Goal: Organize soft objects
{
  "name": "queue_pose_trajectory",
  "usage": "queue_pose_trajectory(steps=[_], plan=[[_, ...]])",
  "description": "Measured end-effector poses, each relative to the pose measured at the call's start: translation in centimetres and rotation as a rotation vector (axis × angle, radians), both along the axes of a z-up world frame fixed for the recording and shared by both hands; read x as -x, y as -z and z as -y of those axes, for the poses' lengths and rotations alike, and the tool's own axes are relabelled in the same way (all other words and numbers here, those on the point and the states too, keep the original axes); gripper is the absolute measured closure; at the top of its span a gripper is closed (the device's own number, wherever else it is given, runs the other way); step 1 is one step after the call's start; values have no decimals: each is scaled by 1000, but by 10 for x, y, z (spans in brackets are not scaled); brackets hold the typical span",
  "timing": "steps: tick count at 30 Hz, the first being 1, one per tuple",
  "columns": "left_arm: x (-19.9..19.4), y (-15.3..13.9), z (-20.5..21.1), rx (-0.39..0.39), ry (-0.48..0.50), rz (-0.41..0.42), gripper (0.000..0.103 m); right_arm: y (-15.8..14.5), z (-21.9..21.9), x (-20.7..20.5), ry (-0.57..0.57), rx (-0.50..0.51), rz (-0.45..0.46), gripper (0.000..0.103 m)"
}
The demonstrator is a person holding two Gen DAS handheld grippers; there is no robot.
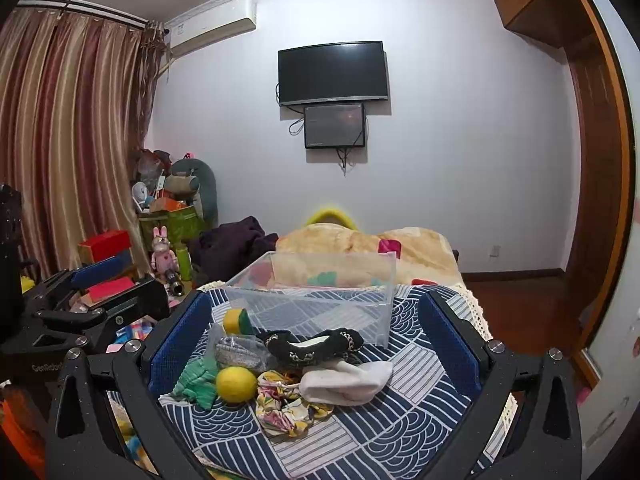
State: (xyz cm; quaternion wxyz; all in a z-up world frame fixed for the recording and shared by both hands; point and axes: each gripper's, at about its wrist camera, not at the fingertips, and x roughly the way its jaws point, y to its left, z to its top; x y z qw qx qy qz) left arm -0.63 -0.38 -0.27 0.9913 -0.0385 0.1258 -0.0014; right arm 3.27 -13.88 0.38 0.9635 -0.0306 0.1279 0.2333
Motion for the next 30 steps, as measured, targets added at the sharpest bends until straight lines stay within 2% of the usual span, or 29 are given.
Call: queue_pose_trajectory(steps=[30], plan=[[0, -2, 0, -5, 7, 7, 0, 1, -4, 2, -13, 5, 9, 0]])
